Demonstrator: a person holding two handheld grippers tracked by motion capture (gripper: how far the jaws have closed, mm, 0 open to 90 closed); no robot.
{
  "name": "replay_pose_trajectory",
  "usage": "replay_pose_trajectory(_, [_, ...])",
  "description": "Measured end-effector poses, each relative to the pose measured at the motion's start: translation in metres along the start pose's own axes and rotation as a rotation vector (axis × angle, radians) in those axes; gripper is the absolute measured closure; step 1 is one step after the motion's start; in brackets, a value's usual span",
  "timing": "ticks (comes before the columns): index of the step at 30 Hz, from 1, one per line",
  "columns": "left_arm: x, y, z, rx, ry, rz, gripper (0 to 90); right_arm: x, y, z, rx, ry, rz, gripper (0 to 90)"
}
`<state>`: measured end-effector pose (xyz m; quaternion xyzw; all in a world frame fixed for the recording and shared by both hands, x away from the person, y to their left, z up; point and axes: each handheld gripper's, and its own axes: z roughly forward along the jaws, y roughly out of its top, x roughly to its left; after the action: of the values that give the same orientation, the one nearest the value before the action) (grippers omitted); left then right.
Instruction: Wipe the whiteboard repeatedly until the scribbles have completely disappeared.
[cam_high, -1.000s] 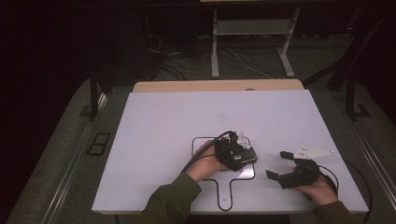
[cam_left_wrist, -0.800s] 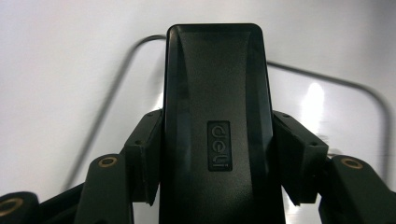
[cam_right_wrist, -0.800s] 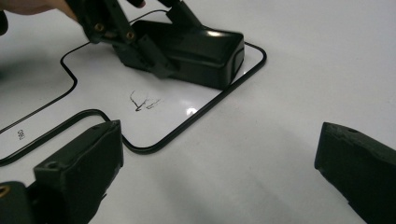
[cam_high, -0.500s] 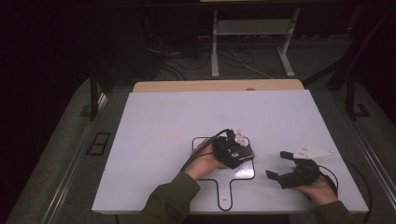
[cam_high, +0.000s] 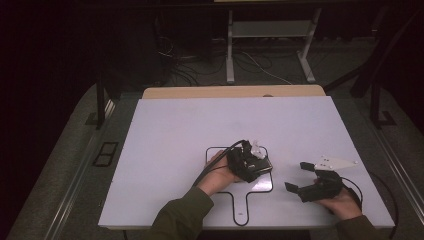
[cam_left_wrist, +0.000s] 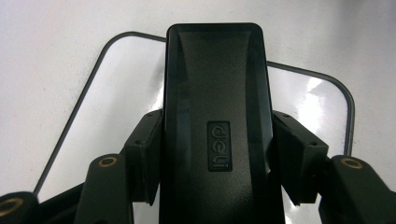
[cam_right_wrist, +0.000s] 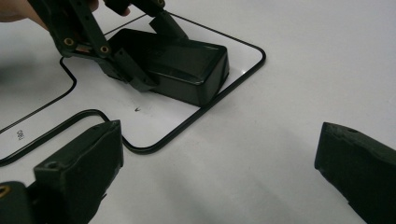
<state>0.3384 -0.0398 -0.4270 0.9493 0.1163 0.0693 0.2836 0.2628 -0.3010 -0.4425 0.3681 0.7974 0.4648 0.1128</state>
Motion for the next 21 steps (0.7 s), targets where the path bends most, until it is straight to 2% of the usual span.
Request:
replay_pose_trajectory(7, [-0.027,0.002,-0.002,0.010,-0.029,0.056,39.3,0.000,0.000,0.000,0.000,-0.001,0.000,0.3])
replay_pose_trajectory(9, [-0.030,0.003,-0.002,0.011,-0.023,0.062,39.3,0.001,0.000,-0.001,0.002,-0.001,0.003,0.3])
replay_pose_trajectory(10, [-0.028,0.003,-0.002,0.015,-0.024,0.065,39.3,0.001,0.000,-0.001,0.001,-0.002,0.002,0.2])
replay_pose_trajectory(15, [-0.012,0.003,0.001,-0.001,0.011,0.016,39.3,0.000,0.000,-0.001,-0.004,-0.005,0.002,0.2])
replay_pose_trajectory(17, [-0.008,0.004,0.002,0.000,0.014,0.017,39.3,-0.001,0.000,-0.001,-0.002,-0.005,0.001,0.2])
replay_pose_trajectory(19, [-0.011,0.005,0.002,0.003,0.013,0.017,39.3,-0.001,0.000,-0.001,0.000,-0.004,0.002,0.2])
replay_pose_trajectory(21, [-0.017,0.006,0.002,0.008,-0.009,0.036,39.3,-0.001,0.000,-0.001,0.000,-0.003,0.002,0.2])
